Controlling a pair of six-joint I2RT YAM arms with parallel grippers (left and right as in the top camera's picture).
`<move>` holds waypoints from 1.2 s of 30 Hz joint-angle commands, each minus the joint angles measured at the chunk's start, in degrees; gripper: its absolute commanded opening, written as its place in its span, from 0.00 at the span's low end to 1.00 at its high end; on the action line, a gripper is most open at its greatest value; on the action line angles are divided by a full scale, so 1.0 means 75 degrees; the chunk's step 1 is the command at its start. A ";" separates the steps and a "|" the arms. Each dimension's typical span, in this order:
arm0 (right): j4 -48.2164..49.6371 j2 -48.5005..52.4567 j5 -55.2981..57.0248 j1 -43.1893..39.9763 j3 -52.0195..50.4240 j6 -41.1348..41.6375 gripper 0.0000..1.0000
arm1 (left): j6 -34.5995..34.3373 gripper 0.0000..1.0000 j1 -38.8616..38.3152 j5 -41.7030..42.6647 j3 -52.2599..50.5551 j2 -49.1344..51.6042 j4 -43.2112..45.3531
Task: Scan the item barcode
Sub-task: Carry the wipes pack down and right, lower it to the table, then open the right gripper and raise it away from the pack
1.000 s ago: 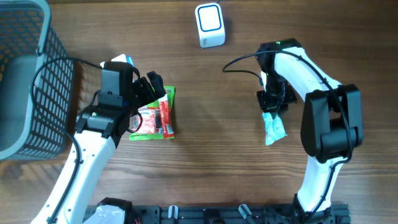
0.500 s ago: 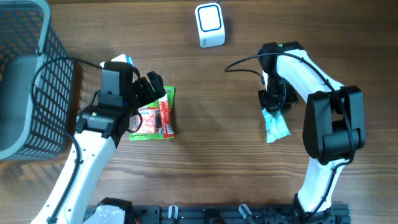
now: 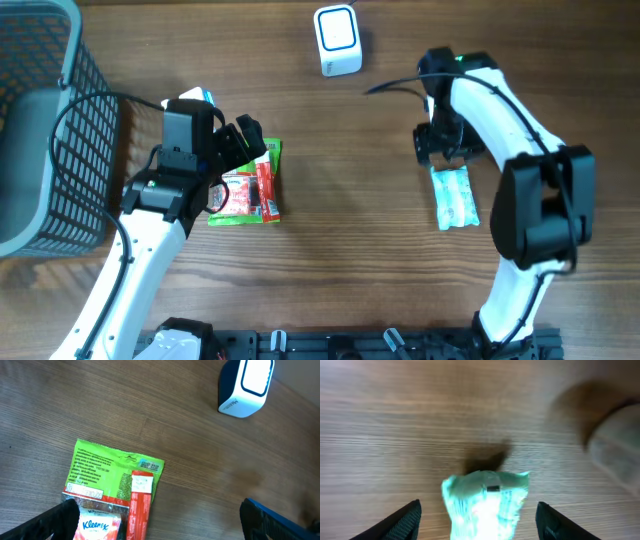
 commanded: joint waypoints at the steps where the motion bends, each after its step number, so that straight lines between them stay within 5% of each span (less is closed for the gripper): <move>1: -0.0242 -0.0921 -0.0729 -0.0035 0.0289 -0.0175 0.41 | 0.0114 1.00 0.0029 -0.0073 0.0006 -0.0009 0.0017; 2: -0.0396 -0.0979 -0.1148 -0.0035 0.0277 -0.0294 0.15 | 0.0114 1.00 0.0029 -0.0073 0.0006 -0.0009 0.0017; 3: -0.0565 -0.0994 -0.1454 -0.0035 0.0265 -0.0291 0.04 | 0.0114 1.00 0.0029 -0.0073 0.0006 -0.0009 0.0017; 9: -0.0420 -0.0988 -0.1795 -0.0035 -0.0606 0.0009 0.04 | 0.0114 1.00 0.0029 -0.0073 0.0006 -0.0009 0.0017; 21: 0.2416 -0.0988 -0.1632 -0.0044 -0.3238 0.0332 0.04 | 0.0114 1.00 0.0029 -0.0073 0.0006 -0.0009 0.0017; 36: 0.1760 -0.0991 0.1338 -0.0064 -0.3346 0.0615 0.04 | 0.0114 1.00 0.0029 -0.0073 0.0006 -0.0009 0.0017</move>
